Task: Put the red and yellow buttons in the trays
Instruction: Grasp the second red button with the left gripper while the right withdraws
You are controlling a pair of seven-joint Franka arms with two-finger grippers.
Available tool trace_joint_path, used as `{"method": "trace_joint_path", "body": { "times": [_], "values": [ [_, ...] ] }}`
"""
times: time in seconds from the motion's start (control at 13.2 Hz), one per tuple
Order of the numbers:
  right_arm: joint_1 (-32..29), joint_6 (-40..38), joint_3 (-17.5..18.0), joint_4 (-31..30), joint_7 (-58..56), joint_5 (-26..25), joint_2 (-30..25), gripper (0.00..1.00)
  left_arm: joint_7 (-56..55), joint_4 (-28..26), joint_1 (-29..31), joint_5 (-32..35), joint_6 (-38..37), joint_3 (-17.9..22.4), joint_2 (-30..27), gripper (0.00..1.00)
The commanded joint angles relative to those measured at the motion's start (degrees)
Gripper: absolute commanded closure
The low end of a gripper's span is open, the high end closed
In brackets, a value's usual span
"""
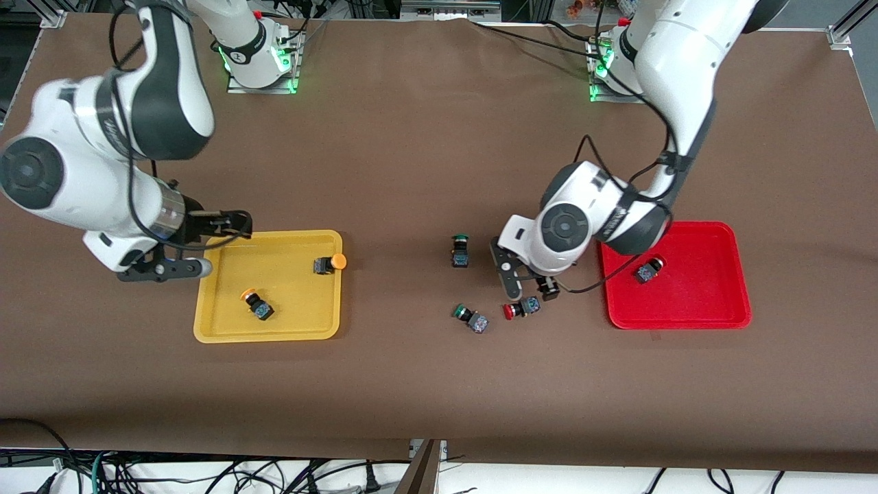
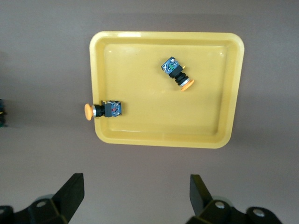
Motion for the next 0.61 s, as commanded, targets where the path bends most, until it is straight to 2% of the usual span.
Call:
{"method": "trace_joint_path", "body": {
  "times": [0.0,0.23,0.3,0.38,0.46,0.53],
  "values": [
    [0.2,-1.3,-1.1,-6.7,-0.8,-2.6,-10.3,0.0,-0.4,2.8,0.0,5.2,3.3,0.8,3.0,0.0],
    [-0.3,-1.4,0.6,-12.2,0.8,-8.6,-17.1,0.0,-0.7,2.9,-0.5,11.8,8.7,1.0,5.3,0.0],
    [-5.2,-1.9,5.0,-12.4,2.0,-9.0,-17.8,0.0,-1.2,3.3,-0.5,12.9,10.8,1.5,6.5,0.0],
    [-11.6,-2.9,11.9,-12.2,2.6,-9.6,-17.9,0.0,-2.1,5.7,-0.4,12.7,12.3,1.7,8.2,0.0],
    [-16.5,-2.8,17.1,-12.1,2.8,-11.4,-18.8,0.0,-2.6,6.1,-0.3,12.6,12.2,1.7,8.4,0.0],
    [-18.7,-2.7,19.9,-12.6,3.2,-12.3,-19.3,0.0,-2.7,6.1,0.0,12.5,12.2,1.7,8.4,0.0]
  ]
}}
